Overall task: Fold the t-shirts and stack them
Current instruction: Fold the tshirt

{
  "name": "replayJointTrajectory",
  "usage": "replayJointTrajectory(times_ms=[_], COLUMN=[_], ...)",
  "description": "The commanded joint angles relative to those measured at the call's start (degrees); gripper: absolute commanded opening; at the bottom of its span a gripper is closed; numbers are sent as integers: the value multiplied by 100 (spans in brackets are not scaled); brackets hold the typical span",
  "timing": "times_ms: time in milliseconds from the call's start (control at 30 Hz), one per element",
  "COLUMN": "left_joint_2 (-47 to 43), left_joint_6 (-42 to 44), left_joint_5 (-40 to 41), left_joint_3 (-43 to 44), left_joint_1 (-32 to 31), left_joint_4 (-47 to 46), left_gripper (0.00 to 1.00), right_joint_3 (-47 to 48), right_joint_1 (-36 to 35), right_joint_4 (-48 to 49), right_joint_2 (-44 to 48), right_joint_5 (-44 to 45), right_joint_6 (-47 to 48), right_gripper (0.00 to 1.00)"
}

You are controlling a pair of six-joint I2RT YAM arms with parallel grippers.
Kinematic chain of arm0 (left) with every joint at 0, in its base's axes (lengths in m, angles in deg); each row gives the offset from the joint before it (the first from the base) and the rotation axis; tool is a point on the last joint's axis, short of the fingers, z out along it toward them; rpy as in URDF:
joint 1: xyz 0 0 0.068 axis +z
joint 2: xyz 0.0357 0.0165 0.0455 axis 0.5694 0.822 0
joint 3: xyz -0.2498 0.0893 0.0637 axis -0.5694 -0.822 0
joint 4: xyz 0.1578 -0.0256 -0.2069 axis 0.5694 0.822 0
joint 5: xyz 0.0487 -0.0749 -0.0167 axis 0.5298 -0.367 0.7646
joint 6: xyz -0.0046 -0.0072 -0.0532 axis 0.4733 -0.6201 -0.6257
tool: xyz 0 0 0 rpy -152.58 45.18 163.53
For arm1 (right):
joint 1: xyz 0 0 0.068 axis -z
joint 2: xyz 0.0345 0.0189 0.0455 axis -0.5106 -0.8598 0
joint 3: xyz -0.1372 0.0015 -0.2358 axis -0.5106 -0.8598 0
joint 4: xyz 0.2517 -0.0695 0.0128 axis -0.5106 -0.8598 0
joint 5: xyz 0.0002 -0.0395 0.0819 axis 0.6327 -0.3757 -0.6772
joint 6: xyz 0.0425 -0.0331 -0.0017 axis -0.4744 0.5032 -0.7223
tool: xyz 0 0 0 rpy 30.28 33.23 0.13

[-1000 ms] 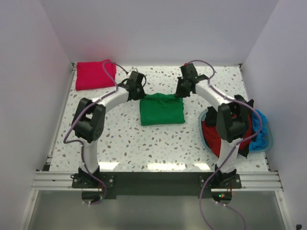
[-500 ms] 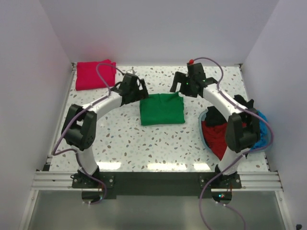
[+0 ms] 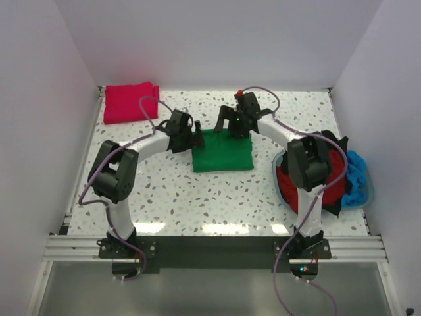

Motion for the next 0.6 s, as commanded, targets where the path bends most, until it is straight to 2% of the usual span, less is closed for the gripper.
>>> replayJointTrajectory(times_ms=[0,233,333,367,567], left_joint_2=[226,648,771,824,1008], left_joint_6=[211,290,334,343,387], left_joint_5=[-102,-173,-181,-173,195], left_joint_3=[205,460,522,522,548], left_joint_1=[17,17,17,17,-141], left_joint_4=[-60,63,72,81,230], left_gripper=[100,99,91,86,67], right_joint_3=[826,1311,1180,1031,206], right_joint_1=[98,178,178,178,178], right_joint_4=[-110,-329,-400,-391,-479], right_joint_2=[-427,-859,-579,-474,888], right_joint_5=[387,176,115,98,369], right_joint_6=[-130,10,107,107,178], right_gripper=[99,99,99,99,99])
